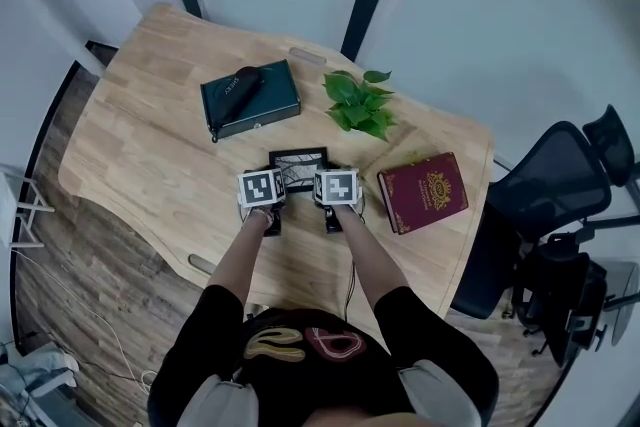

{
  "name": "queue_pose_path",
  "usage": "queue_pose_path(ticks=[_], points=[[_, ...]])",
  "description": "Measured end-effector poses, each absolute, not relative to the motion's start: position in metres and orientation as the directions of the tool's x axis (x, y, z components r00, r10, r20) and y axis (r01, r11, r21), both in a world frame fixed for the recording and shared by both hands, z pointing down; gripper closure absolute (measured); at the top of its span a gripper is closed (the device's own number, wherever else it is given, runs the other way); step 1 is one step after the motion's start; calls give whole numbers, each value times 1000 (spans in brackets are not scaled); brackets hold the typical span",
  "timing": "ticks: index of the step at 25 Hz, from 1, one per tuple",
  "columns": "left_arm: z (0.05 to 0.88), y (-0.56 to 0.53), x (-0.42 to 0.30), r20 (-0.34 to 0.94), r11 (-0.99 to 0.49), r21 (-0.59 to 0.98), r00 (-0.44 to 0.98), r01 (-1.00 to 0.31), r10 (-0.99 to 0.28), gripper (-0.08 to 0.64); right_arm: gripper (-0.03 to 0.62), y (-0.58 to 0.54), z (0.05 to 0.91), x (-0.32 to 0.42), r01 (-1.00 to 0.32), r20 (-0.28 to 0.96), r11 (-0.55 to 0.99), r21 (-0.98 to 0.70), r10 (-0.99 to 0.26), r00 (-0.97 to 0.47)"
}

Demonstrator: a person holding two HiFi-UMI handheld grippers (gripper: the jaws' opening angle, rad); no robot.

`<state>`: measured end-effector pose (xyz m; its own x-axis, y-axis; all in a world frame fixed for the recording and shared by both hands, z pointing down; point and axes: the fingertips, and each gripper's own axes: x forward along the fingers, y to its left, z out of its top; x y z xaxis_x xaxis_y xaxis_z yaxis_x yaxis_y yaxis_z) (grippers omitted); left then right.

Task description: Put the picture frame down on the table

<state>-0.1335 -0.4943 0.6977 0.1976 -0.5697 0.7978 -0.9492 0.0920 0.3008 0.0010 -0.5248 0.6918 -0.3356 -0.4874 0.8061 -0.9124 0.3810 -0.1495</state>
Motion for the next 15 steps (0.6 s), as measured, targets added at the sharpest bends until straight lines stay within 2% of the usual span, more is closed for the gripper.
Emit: queue_pose_path(ticks=[3, 6, 10, 15], points=[[697, -494, -137, 795, 127, 276, 152, -953, -587, 471, 473, -527, 693, 9, -923, 798, 343, -173, -501, -336], [688, -498, -148, 756, 183, 248, 72, -951, -651, 378, 356, -530, 693, 17, -927, 775, 289, -240, -519, -362], [668, -502, -148, 704, 169, 264, 70, -949, -706, 362, 341, -523, 680, 9, -901, 725, 303, -310, -538, -430], [633, -494, -146, 630, 118, 265, 79, -957, -772, 359, 322, -503, 654, 19, -918, 689, 302, -257, -609, -393]])
